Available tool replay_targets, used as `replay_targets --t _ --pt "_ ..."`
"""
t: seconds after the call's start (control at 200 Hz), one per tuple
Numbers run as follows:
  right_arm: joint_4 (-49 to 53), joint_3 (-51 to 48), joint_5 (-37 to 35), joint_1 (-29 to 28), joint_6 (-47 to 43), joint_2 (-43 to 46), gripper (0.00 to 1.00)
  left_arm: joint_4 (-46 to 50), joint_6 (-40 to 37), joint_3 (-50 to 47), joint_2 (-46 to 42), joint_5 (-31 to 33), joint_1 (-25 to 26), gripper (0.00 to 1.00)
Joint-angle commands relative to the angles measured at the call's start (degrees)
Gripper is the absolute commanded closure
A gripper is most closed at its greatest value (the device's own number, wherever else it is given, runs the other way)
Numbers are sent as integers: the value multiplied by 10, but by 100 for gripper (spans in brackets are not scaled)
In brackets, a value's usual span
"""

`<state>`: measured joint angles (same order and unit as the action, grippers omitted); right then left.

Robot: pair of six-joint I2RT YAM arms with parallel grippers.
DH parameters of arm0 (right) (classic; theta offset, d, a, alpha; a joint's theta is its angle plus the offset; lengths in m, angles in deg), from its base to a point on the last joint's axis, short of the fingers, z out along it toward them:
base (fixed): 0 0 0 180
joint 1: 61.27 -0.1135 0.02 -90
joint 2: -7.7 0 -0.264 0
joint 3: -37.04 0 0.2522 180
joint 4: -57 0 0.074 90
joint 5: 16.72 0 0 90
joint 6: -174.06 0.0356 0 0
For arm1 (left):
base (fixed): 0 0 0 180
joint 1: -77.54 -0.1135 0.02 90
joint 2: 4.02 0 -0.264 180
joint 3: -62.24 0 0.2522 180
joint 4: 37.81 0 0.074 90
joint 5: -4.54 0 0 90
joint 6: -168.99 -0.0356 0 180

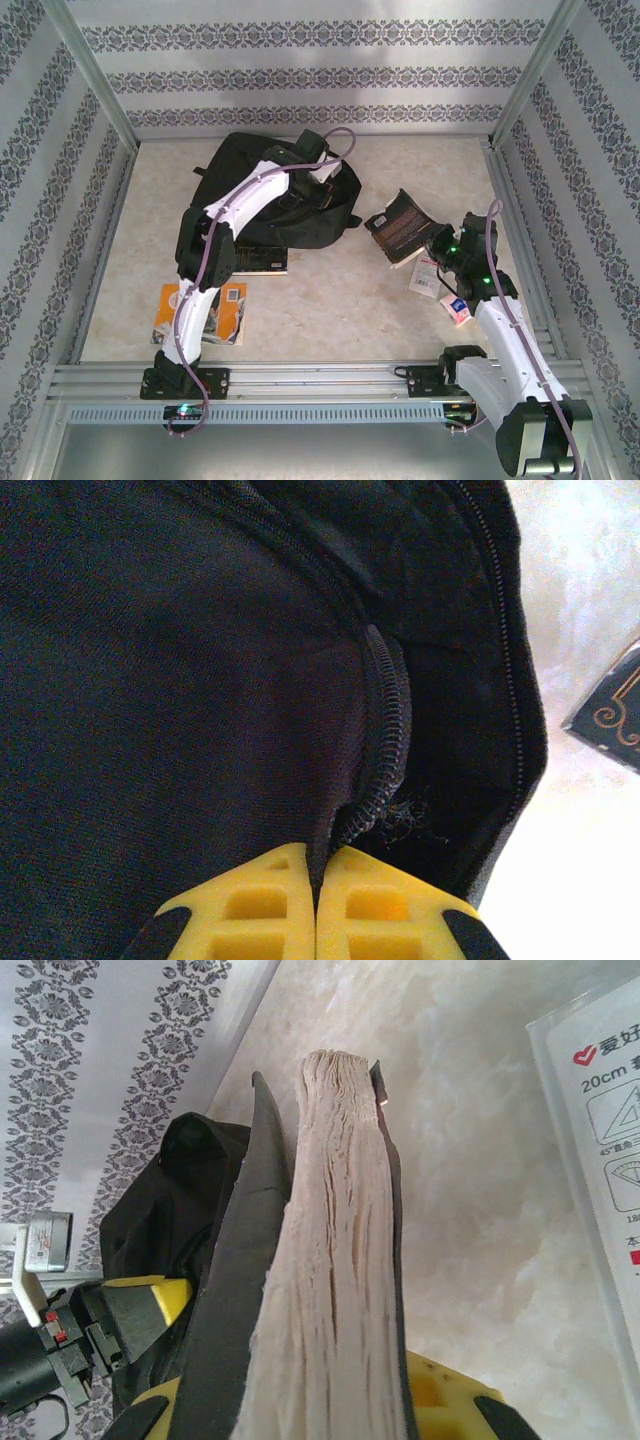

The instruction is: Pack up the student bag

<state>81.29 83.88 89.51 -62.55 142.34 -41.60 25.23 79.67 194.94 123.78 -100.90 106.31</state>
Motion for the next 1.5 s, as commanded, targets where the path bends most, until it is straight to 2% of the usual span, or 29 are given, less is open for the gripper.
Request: replay_targets --t 0.0,0.285,0.56,0.739,0.784,0.859,0.894,0.969,1.099,1.324,1.494 --pt "-42 34 21 -8 -7 3 100 -35 30 -34 -92 -5 -3 100" --pt "-28 98 18 -67 -29 12 100 -167 88 -219 -317 26 -5 100" --pt "-36 117 28 -116 31 -2 100 -220 138 -337 -454 -19 -4 100" --pt "-59 96 52 -128 110 -24 100 -246 178 -428 -528 -85 -5 100" --pt "-69 88 54 -130 126 -26 100 -253 187 -452 -546 -103 -5 88" --pt "-91 73 55 -138 154 -33 100 -238 184 -468 -556 -110 -5 52" --pt "-106 65 55 -141 166 -37 100 -220 178 -465 -555 -101 -5 39" --pt "-137 51 56 -146 186 -46 100 -182 164 -445 -541 -74 -5 24" --pt "-170 44 60 -156 201 -62 100 -150 158 -400 -503 -53 -5 13" --pt "-202 47 54 -170 203 -62 100 -95 148 -285 -390 -77 1 9" --pt "-210 50 56 -177 200 -55 100 -48 131 -209 -326 -76 36 8"
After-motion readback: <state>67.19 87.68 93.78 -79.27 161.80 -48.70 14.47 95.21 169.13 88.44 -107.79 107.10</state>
